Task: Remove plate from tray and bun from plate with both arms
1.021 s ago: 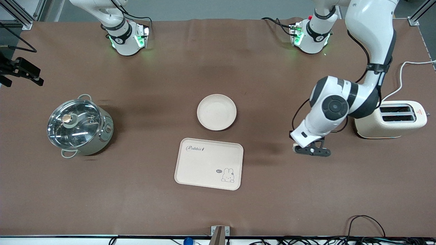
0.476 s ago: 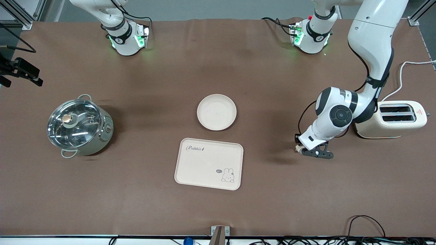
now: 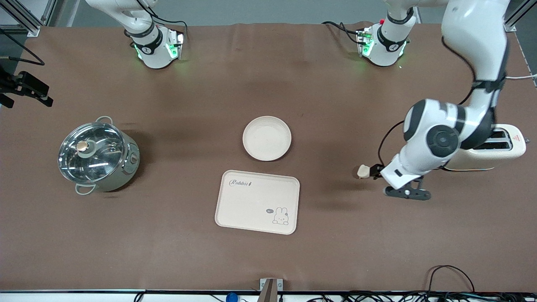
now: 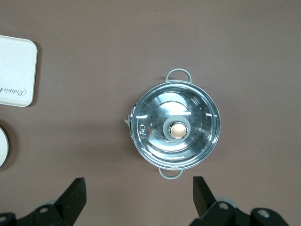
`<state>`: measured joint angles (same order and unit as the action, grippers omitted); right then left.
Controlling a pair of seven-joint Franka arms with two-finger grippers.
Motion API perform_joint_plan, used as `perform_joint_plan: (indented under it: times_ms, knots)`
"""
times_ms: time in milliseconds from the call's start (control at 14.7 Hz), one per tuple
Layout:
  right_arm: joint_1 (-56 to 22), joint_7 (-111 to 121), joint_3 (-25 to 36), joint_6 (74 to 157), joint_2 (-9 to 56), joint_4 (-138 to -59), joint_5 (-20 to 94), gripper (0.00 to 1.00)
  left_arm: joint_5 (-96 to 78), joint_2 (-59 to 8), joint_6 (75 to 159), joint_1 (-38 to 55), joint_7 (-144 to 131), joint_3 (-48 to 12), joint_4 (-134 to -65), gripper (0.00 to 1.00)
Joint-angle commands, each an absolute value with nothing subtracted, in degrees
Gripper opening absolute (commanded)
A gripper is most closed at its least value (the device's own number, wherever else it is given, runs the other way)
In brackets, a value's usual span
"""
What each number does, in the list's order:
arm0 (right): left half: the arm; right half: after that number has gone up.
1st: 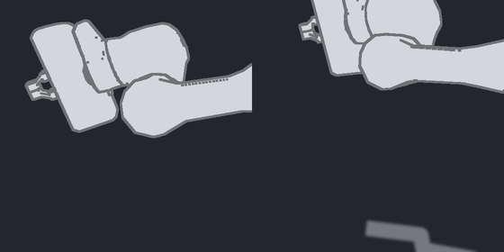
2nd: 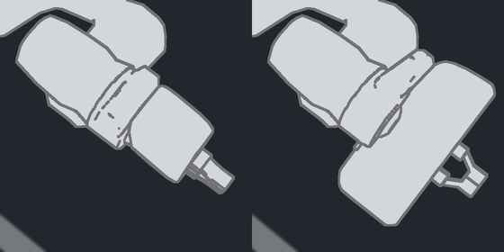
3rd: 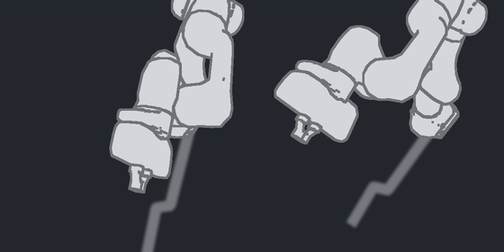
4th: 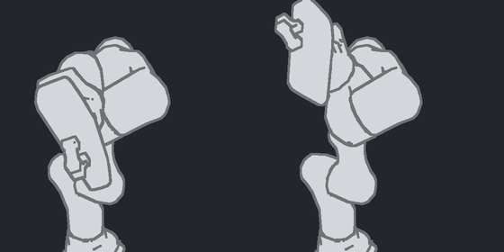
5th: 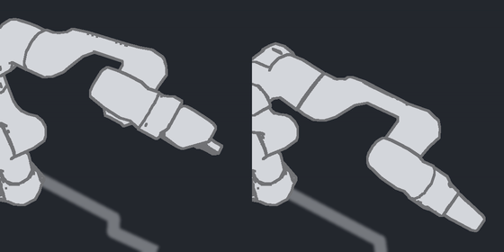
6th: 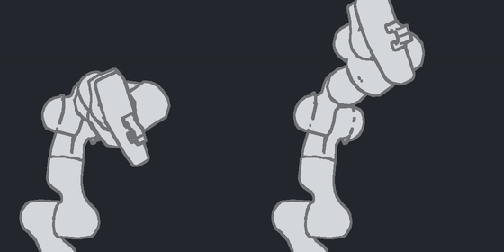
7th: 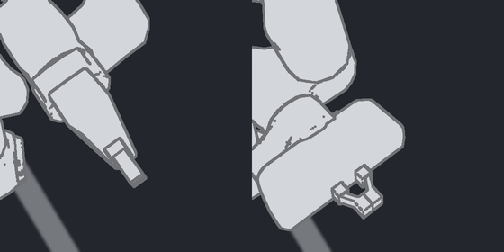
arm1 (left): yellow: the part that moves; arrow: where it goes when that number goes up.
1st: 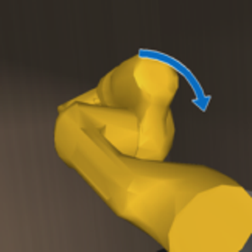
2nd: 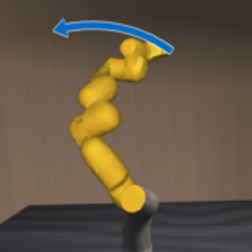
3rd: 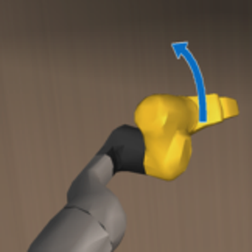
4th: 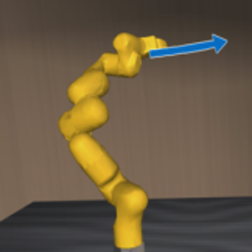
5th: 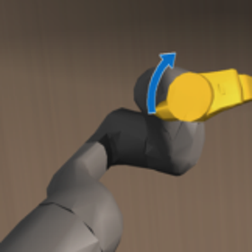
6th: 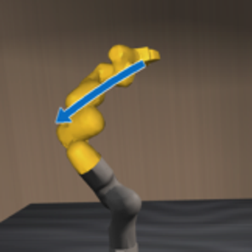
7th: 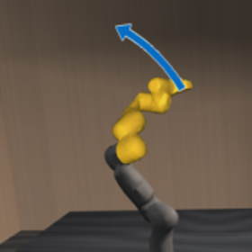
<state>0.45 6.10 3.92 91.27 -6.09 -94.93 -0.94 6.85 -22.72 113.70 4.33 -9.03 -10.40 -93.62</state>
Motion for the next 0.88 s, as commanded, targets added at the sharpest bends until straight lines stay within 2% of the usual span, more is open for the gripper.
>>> perform_joint_plan:
  times_ms: [0, 340, 545, 817]
  knots:
    - [0.62, 5.71, 3.96, 91.67, -6.07, -95.01, -0.35, 1.00, 4.13, -22.07, 98.48, 3.87, -8.09, -10.72, -81.42, 1.00]
    - [0.62, 5.71, 3.96, 91.67, -6.06, -95.01, -0.35, 1.00, -0.43, -12.59, 92.12, -1.22, -7.91, -9.85, -80.42, 1.00]
    - [0.53, 5.71, 3.96, 91.76, -5.80, -95.01, -0.26, 1.00, -0.53, -4.77, 89.04, -0.44, -6.69, -6.78, -83.58, 1.00]
    - [0.62, 5.71, 3.96, 91.67, -5.80, -95.01, -0.26, 1.00, 0.26, 1.92, 92.18, 5.09, -3.97, -0.18, -90.59, 1.00]
